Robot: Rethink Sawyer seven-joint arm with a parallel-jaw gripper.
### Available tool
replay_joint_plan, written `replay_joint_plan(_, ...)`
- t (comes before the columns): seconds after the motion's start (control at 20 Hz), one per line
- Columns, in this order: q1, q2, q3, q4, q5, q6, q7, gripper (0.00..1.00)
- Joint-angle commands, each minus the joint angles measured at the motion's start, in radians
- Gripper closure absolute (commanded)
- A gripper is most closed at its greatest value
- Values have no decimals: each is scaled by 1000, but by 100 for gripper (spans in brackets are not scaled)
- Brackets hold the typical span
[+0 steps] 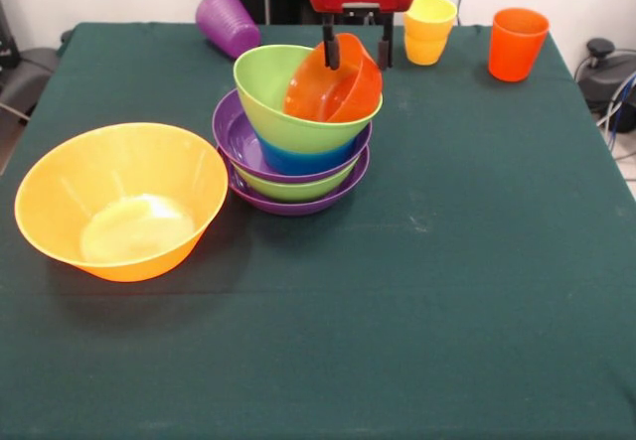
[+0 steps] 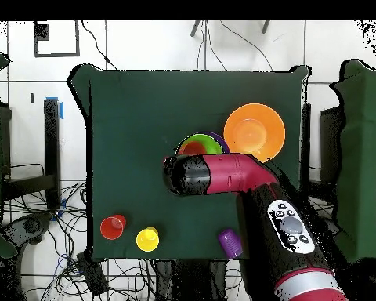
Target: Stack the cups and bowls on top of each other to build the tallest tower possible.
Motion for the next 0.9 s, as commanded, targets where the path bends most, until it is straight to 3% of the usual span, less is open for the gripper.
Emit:
replay_joint_plan(0.05, 27, 31, -28, 5, -30, -47, 76, 0)
replay_joint_plan(0.5, 26, 24, -30, -1, -29, -32, 64, 0)
replay_joint_plan(0.9, 34, 63, -49, -17, -53, -77, 71, 0)
